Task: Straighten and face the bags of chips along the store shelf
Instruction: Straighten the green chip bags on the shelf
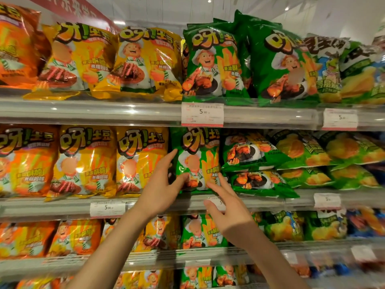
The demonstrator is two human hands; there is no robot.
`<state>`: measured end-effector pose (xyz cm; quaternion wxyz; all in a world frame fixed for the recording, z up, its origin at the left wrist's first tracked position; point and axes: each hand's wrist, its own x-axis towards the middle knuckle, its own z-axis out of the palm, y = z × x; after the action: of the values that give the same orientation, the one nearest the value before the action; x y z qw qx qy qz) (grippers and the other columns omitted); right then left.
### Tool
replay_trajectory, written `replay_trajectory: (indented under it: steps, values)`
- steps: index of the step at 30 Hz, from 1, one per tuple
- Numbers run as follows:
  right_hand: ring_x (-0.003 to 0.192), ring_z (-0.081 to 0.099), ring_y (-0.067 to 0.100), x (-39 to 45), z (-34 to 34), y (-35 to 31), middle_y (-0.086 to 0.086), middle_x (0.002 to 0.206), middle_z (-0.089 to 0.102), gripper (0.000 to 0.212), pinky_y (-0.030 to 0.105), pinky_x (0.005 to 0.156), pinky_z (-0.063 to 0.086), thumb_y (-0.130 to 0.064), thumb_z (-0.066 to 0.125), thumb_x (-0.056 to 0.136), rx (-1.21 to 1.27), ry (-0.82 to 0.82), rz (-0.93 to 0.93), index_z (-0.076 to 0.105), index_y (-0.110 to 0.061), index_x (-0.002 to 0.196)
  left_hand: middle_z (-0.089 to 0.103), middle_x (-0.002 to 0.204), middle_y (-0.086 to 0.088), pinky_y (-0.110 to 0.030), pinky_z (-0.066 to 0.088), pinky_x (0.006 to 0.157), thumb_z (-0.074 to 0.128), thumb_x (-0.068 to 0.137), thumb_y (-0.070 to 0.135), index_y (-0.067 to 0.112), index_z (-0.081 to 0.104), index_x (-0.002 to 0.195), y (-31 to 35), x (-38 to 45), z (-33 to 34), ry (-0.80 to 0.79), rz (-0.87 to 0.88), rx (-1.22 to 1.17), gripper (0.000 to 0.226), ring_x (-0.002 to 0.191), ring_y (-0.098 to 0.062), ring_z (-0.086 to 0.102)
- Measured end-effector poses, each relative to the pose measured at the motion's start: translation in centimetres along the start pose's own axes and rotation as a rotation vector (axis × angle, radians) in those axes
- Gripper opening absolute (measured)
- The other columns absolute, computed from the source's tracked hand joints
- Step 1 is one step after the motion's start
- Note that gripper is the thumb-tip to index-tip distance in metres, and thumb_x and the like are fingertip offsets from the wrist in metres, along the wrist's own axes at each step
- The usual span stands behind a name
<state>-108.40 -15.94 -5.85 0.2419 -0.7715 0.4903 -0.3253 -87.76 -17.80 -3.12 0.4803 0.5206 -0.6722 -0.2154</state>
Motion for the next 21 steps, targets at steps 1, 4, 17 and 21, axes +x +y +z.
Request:
replay_trajectory:
  steps: [1, 4, 17, 21]
  values:
    - [0.13, 0.006, -0.024, -0.3, 0.0, 0.1, -0.036, 0.157, -0.002, 0.045, 0.014, 0.107, 0.032, -0.042, 0.051, 0.1, 0.009, 0.001, -0.011, 0.039, -0.05, 0.143, 0.041, 0.153, 0.011, -0.035, 0.038, 0.116, 0.065, 0.095, 0.037, 0.035, 0.029, 0.153, 0.0, -0.8, -0.2, 0.001, -0.01, -0.031, 0.068, 0.139, -0.003, 0.04]
    - [0.138, 0.025, -0.012, -1.7, -0.2, 0.4, -0.035, 0.154, 0.02, 0.033, 0.027, 0.115, 0.027, -0.042, 0.054, 0.098, 0.105, 0.001, 0.041, 0.052, -0.052, 0.129, 0.05, 0.139, 0.022, -0.015, 0.045, 0.103, 0.064, 0.093, 0.038, 0.037, 0.04, 0.146, 0.4, -3.2, -0.7, 0.027, -0.049, -0.078, 0.058, 0.124, 0.011, 0.048]
    - [0.091, 0.068, 0.002, -6.3, -10.6, 6.2, -0.017, 0.094, 0.074, 0.019, 0.03, 0.083, 0.056, -0.031, 0.056, 0.097, 0.198, 0.107, 0.16, 0.067, -0.036, 0.111, 0.073, 0.105, 0.012, -0.008, 0.051, 0.07, 0.06, 0.096, 0.028, 0.027, 0.064, 0.121, 3.3, -5.4, 6.0, 0.152, -0.222, -0.322, 0.025, 0.097, 0.001, 0.067]
    - [0.089, 0.068, -0.003, -5.1, -15.1, 8.1, -0.019, 0.097, 0.073, 0.016, 0.027, 0.081, 0.053, -0.028, 0.057, 0.096, 0.282, 0.166, 0.13, 0.067, -0.037, 0.105, 0.072, 0.107, 0.008, -0.019, 0.057, 0.073, 0.062, 0.095, 0.031, 0.029, 0.062, 0.124, 5.9, -3.3, 8.6, 0.217, -0.229, -0.341, 0.029, 0.094, -0.001, 0.07]
